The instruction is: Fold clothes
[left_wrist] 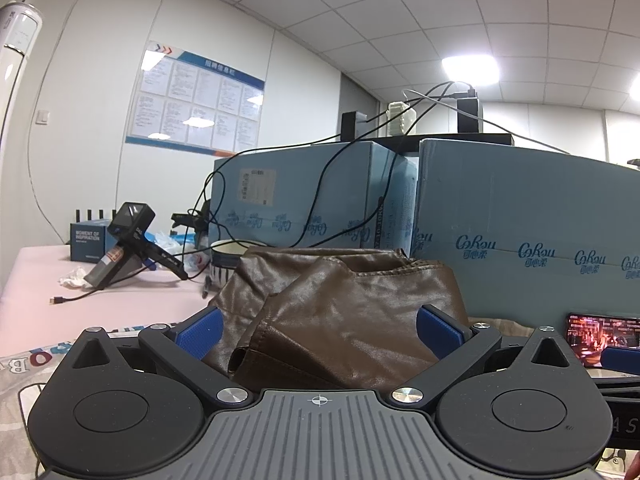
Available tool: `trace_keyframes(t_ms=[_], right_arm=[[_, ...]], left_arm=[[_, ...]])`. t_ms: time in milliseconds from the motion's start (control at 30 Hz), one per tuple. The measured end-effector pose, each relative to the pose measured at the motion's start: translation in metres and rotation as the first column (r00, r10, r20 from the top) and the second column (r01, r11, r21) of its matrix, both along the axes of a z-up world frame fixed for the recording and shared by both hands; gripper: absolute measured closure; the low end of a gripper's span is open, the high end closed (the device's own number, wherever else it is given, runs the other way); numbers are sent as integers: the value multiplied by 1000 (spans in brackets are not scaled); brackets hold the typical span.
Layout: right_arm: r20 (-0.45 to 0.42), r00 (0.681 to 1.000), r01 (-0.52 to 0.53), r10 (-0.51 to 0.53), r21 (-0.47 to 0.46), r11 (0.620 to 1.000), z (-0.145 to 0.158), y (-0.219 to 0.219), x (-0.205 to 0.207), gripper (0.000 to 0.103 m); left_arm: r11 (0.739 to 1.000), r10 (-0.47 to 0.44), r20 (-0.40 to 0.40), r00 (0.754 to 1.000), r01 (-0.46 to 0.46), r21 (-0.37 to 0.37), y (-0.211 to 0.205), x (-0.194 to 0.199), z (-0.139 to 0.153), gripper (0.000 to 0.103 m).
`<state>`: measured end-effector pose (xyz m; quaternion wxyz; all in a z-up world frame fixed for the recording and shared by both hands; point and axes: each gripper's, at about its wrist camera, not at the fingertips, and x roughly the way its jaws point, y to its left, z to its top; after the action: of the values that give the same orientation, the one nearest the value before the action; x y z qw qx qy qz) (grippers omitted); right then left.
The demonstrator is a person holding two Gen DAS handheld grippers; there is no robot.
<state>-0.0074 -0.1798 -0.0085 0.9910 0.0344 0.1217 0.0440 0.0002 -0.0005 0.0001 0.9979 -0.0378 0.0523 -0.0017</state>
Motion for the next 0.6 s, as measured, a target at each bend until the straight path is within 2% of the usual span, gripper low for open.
trace_keyframes(t_ms=[600], right_arm=[[2, 1000, 0, 0, -1, 1000, 0, 0, 0, 0]], left_arm=[[1000, -2, -4, 1000, 2, 0, 2, 0, -1, 0]])
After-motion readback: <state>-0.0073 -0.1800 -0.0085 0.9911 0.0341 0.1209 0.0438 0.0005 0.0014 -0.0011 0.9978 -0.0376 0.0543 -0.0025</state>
